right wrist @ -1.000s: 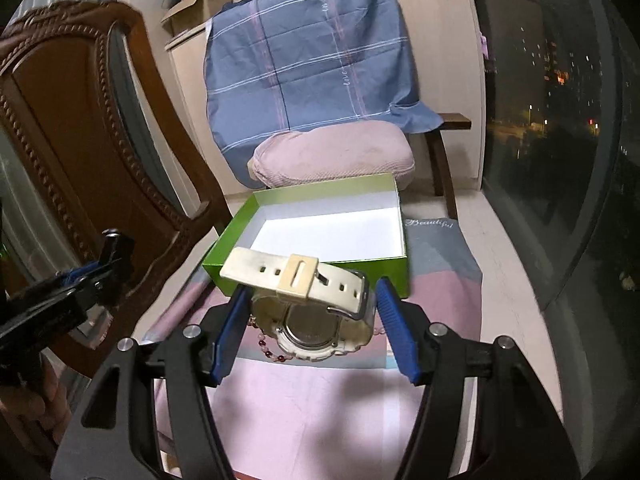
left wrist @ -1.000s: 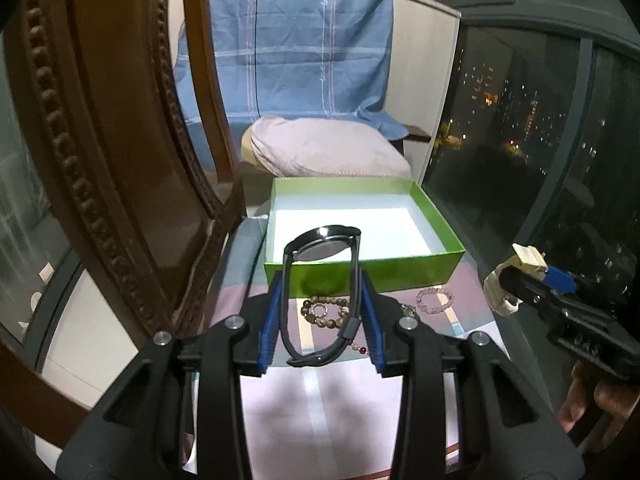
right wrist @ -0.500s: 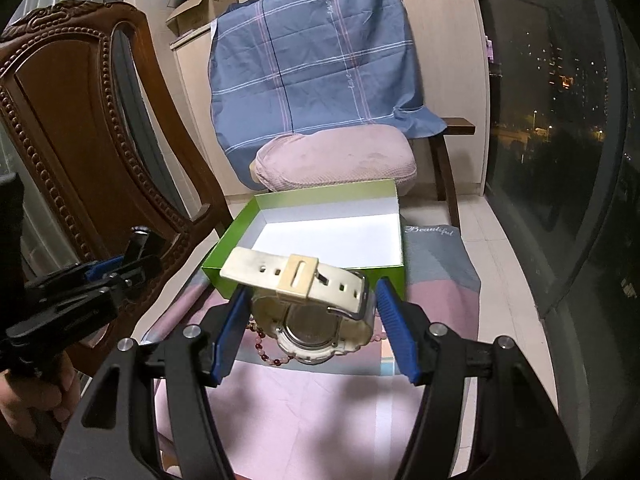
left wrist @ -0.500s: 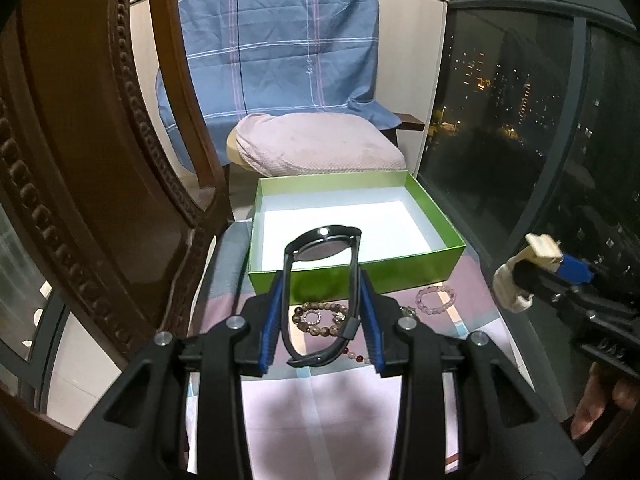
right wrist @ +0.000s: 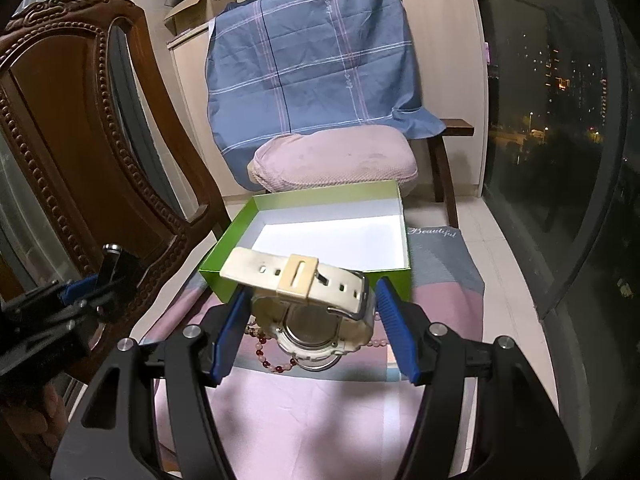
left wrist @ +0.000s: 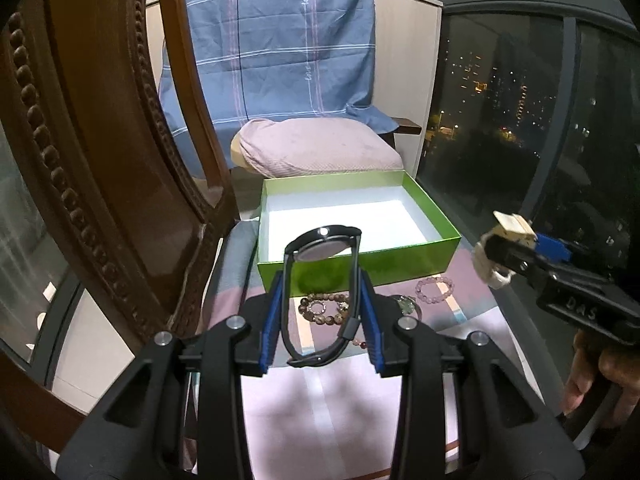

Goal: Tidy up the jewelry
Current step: 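Carry both watches into the green box and open both tools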

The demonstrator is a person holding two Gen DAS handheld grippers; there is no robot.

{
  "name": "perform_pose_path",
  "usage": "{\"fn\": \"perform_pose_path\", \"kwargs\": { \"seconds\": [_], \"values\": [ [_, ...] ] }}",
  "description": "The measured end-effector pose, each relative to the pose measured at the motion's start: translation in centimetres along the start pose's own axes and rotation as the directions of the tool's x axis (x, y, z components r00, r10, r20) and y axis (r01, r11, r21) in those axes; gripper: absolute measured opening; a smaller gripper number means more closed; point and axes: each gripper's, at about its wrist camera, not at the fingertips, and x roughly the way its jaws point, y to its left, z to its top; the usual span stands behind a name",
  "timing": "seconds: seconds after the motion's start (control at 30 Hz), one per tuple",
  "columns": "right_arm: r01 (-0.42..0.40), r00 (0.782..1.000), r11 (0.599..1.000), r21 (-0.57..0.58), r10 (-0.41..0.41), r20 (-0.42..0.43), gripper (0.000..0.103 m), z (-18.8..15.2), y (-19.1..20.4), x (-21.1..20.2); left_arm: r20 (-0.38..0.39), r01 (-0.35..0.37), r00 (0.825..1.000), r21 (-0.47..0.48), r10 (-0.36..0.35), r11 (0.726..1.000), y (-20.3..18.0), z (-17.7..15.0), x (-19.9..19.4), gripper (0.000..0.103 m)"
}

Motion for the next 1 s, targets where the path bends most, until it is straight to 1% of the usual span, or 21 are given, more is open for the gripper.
{"fn": "perform_pose_path", "kwargs": {
  "seconds": [0.07,0.23,0.37,0.47,0.57,0.73,0.87,1.0],
  "values": [
    [0.002,1.0,1.0,-0.01,-0.002,0.006,0.062,-0.1,0.0,-0.2,0.002,0.008,1.0,-0.015,-0.008,1.0,-0.1,0.1,0.2,0.035],
    [-0.007,1.0,1.0,-0.014,0.007,0.006,0.062,-0.3,0.0,-0.1,-0.007,-0.006,1.0,0.013,0.006,1.0,-0.7,-0.1,0.9,0.035],
    [0.0,1.0,1.0,-0.017,0.0,0.008,0.062,-0.2,0.3,0.3,-0.017,-0.009,1.0,-0.007,0.009,1.0,0.0,-0.2,1.0,0.035],
    [0.011,1.0,0.999,-0.033,-0.011,0.016,0.062,-0.1,0.8,0.4,-0.022,-0.024,0.999,-0.002,0.024,1.0,0.2,-0.2,1.5,0.035],
    [0.019,1.0,0.999,-0.029,-0.018,0.022,0.062,-0.3,0.9,0.5,-0.043,0.008,0.999,-0.012,-0.009,1.0,-0.3,-0.1,2.0,0.035],
    [0.025,1.0,0.999,-0.035,-0.025,-0.001,0.062,-0.8,0.7,1.2,-0.043,0.021,0.999,-0.002,-0.021,1.0,-1.4,0.1,2.2,0.035],
    [0.024,1.0,0.999,-0.034,-0.025,-0.017,0.062,-1.1,0.8,1.6,-0.046,0.015,0.999,-0.01,-0.016,1.0,-0.7,0.1,2.2,0.035],
    [0.028,0.999,0.999,-0.033,-0.029,-0.025,0.062,-0.9,0.8,2.1,-0.065,0.013,0.998,-0.043,-0.016,0.999,0.4,0.2,2.9,0.035]
  ]
}}
